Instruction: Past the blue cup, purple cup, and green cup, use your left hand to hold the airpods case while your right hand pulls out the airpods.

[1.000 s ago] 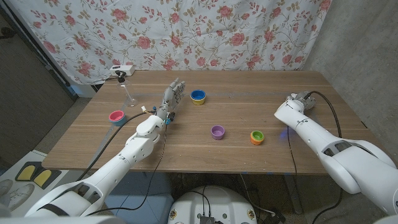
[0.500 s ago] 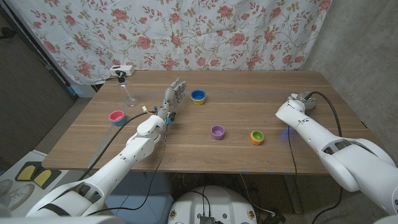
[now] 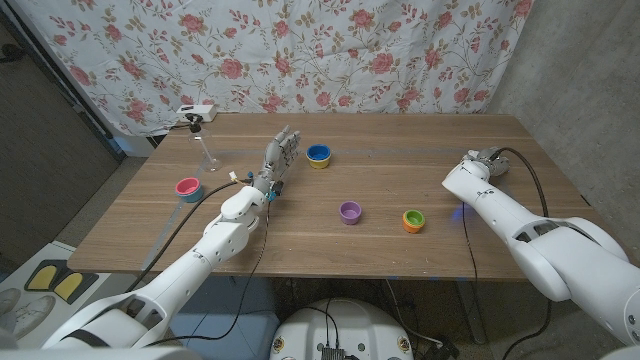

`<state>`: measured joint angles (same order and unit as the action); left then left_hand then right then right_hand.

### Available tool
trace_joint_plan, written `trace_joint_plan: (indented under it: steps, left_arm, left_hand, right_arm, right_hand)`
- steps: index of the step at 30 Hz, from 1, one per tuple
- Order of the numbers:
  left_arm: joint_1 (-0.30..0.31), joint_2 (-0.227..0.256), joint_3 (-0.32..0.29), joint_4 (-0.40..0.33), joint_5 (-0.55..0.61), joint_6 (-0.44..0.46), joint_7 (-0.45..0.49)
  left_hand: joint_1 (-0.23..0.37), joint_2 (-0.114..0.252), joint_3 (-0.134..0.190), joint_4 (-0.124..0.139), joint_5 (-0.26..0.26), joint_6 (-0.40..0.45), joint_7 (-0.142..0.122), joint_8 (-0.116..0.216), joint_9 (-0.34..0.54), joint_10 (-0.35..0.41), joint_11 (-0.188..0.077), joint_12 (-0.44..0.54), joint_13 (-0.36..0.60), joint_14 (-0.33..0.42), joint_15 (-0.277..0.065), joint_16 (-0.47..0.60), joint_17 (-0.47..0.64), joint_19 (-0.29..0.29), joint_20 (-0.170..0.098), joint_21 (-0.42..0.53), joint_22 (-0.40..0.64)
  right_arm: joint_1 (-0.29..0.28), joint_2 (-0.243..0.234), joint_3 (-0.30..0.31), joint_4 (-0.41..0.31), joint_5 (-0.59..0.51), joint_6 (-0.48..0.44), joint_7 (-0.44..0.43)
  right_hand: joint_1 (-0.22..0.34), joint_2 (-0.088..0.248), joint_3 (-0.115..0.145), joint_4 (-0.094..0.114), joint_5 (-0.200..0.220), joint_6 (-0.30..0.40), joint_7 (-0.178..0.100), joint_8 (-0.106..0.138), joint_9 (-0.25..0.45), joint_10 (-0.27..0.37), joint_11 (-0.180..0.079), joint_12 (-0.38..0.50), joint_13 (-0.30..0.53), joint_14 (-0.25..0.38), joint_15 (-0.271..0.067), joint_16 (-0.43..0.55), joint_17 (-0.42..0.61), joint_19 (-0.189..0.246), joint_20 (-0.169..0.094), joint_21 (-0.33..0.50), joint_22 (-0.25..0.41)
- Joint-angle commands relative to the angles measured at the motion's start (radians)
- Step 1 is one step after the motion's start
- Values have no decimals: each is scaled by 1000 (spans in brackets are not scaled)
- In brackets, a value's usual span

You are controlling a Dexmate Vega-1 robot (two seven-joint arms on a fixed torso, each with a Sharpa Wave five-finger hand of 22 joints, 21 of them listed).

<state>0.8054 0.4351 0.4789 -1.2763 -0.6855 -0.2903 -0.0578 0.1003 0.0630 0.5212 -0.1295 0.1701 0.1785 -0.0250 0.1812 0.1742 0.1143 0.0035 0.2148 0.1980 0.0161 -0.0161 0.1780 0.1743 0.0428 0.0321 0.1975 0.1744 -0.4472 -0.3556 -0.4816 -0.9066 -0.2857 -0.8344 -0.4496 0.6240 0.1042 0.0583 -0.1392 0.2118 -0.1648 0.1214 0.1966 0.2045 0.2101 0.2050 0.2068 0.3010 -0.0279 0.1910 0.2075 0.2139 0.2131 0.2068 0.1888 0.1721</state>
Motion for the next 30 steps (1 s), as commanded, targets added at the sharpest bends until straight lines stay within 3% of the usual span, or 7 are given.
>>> trace_joint_plan:
  steps: [1,18,30]
  left_arm:
    - [5,1,3,-8,4,2,8]
    - [17,2,2,-23,5,1,15]
    - [27,9,1,-39,5,10,19]
  left_hand:
    - [-3,5,9,0,4,10,1,5,3,7,2,4,1,9,3,6,3,7,0,-2,2]
    - [-4,5,9,1,4,11,1,4,3,8,-2,3,1,8,3,5,3,6,1,-2,2]
    - [-4,4,9,1,4,11,0,4,3,9,2,3,1,9,3,6,3,6,1,-2,2]
  right_arm:
    - [5,15,17,34,10,28,-36]
    - [-4,16,34,37,27,69,-50]
    - [18,28,30,77,28,97,-51]
  right_hand:
    - [8,14,13,-3,20,1,1,8,2,17,-2,7,2,11,2,7,3,13,3,6,2]
    - [48,17,43,-22,72,-6,0,8,2,25,-36,14,5,9,1,6,2,12,3,4,1]
    - [60,7,50,-26,89,-19,-6,5,2,13,-38,11,8,-1,-4,2,1,6,4,2,1]
